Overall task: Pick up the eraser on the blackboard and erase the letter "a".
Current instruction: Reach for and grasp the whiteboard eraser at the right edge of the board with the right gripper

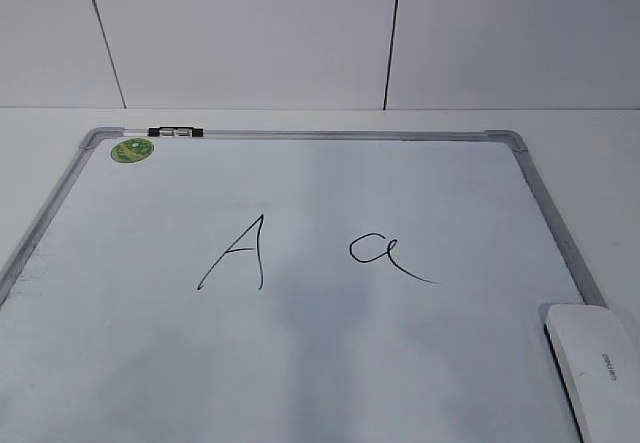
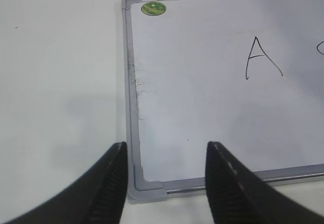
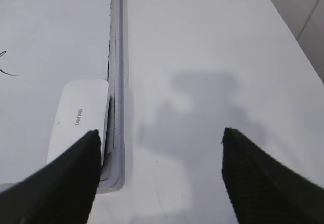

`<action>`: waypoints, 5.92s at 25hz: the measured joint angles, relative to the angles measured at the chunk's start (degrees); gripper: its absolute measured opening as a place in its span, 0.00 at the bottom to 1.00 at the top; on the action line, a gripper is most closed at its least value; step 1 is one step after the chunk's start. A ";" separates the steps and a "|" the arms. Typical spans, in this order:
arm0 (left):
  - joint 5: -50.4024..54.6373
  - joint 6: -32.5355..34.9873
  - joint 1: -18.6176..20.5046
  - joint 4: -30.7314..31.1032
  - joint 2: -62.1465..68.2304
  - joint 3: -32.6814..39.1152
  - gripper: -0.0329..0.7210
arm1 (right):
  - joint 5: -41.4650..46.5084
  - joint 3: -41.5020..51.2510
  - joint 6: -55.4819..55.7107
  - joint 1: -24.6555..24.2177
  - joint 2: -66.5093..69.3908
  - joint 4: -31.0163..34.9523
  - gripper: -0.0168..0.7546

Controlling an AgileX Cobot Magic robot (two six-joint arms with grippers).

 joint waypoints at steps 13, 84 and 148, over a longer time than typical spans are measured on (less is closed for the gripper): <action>0.00 0.00 0.00 0.00 0.00 0.00 0.54 | 0.00 0.00 0.09 0.00 0.00 0.00 0.79; 0.00 0.00 -4.22 -0.41 0.00 0.00 0.54 | 4.46 -22.26 -4.52 3.45 70.15 17.56 0.86; 0.00 0.00 -5.09 -1.51 0.00 0.00 0.54 | -9.74 -15.72 12.39 17.87 81.96 5.60 0.82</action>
